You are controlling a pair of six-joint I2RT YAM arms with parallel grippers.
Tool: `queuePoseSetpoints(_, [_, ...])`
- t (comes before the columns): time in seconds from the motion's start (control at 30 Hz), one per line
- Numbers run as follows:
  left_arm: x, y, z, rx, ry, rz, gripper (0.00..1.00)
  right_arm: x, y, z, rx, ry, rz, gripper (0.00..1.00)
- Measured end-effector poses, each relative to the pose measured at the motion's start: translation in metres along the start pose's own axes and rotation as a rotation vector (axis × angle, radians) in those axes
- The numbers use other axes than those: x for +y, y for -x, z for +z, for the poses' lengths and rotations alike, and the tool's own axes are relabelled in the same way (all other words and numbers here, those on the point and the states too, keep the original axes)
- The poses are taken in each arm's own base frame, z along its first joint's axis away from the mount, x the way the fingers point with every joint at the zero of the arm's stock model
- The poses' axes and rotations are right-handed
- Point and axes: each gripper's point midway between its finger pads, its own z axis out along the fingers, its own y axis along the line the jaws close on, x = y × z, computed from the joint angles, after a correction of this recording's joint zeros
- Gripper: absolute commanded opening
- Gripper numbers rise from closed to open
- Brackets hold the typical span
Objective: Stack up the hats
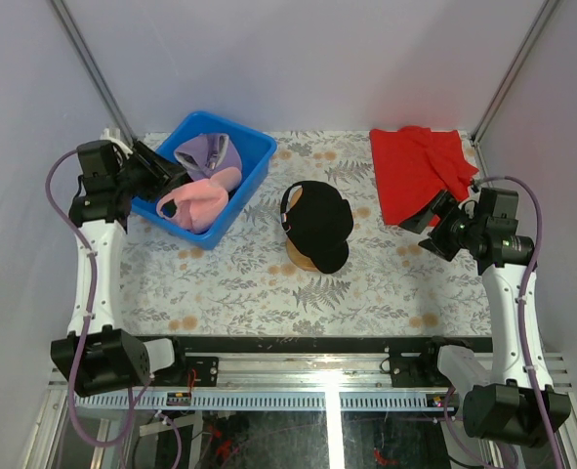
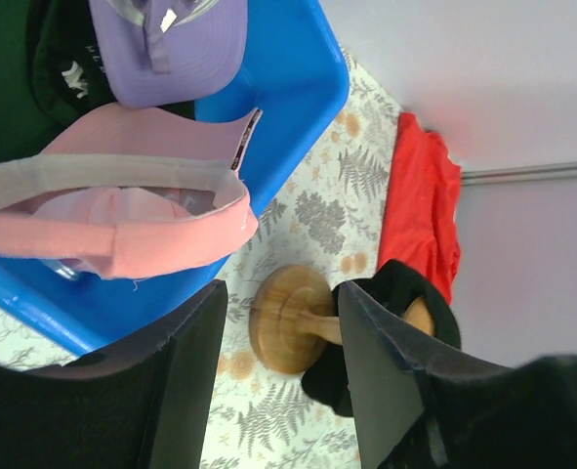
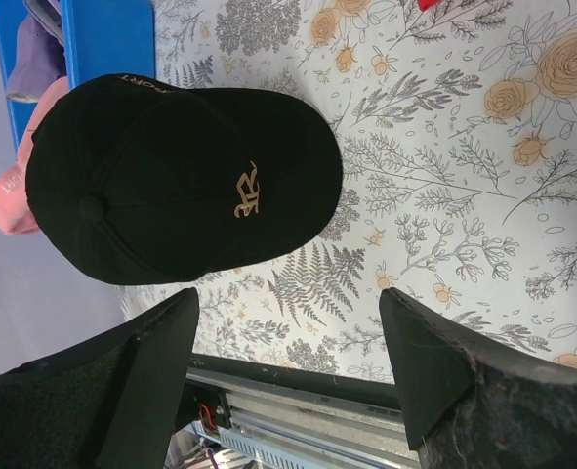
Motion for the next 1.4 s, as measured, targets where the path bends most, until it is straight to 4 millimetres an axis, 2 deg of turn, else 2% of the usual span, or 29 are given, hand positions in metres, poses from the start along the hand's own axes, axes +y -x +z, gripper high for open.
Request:
queuePoseSetpoints(0.1, [0.004,-0.007,-0.006,-0.006,0.023,0.041,0.50,-0.002,-0.002,0.001,0.006,-0.004,-0.003,0.83])
queuePoseSetpoints(0.2, [0.016,-0.018,-0.003,0.010,0.055,0.067,0.51,-0.005,-0.006,0.001,0.018,-0.012,-0.006,0.84])
queuePoseSetpoints(0.37, [0.043,-0.056,0.008,0.097,0.127,0.101,0.53,-0.009,-0.012,0.001,0.041,-0.027,-0.021,0.90])
queuePoseSetpoints(0.47, [0.055,-0.071,0.012,0.126,0.174,0.114,0.54,-0.009,-0.016,0.002,0.062,-0.030,-0.028,0.94])
queuePoseSetpoints(0.6, [0.063,-0.077,0.014,0.124,0.218,0.108,0.56,-0.006,-0.016,0.002,0.067,-0.028,-0.045,0.97])
queuePoseSetpoints(0.77, [0.067,-0.071,0.019,0.080,0.250,0.082,0.58,-0.001,-0.014,0.000,0.059,-0.019,-0.066,1.00])
queuePoseSetpoints(0.9, [0.078,-0.072,0.040,0.094,0.287,0.069,0.58,0.000,-0.014,-0.001,0.059,-0.016,-0.071,1.00])
queuePoseSetpoints(1.1, [0.111,-0.093,0.081,0.215,0.377,0.051,0.59,-0.001,-0.013,0.001,0.062,-0.025,-0.074,0.99])
queuePoseSetpoints(1.2, [0.113,-0.097,0.094,0.242,0.386,0.066,0.59,-0.003,-0.012,0.002,0.062,-0.033,-0.072,1.00])
queuePoseSetpoints(1.4, [0.115,-0.090,0.112,0.250,0.398,0.094,0.59,-0.005,-0.011,0.006,0.068,-0.042,-0.066,1.00])
